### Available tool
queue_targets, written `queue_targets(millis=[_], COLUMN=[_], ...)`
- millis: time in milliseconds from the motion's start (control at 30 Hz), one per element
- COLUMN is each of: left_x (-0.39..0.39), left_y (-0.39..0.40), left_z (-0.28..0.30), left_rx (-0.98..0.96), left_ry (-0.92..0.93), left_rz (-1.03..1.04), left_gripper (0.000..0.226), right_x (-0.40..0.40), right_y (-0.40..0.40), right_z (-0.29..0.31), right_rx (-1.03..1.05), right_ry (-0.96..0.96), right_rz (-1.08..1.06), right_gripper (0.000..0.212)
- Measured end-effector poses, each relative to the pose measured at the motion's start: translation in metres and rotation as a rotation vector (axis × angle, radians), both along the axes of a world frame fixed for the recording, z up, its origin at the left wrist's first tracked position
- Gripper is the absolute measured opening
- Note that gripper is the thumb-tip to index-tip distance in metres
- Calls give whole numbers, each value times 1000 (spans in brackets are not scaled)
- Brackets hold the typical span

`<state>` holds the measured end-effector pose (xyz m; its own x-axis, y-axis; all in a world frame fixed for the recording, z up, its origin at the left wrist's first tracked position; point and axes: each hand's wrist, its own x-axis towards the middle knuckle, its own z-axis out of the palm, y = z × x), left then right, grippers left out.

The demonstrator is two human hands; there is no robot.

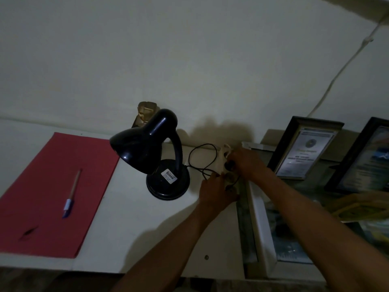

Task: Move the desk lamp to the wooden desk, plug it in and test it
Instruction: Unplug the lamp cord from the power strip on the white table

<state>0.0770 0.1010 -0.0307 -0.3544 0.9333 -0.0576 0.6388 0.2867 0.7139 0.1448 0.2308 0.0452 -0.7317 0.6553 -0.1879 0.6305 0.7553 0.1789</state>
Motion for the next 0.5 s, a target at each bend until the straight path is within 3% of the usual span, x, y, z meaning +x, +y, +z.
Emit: queue_targets(millis=[400,500], left_x=[-3,-4], left_y=[5,7], left_z=[2,2], left_rx=[-34,-50], left_ry=[18,13], left_rz=[-25,-42], left_gripper=[67,66], right_x=[3,1], right_y=[4,6], right_z=[9,21], right_rx=[-54,-56], right_ry=[57,107], right_rz=[30,-6], right_gripper=[30,23])
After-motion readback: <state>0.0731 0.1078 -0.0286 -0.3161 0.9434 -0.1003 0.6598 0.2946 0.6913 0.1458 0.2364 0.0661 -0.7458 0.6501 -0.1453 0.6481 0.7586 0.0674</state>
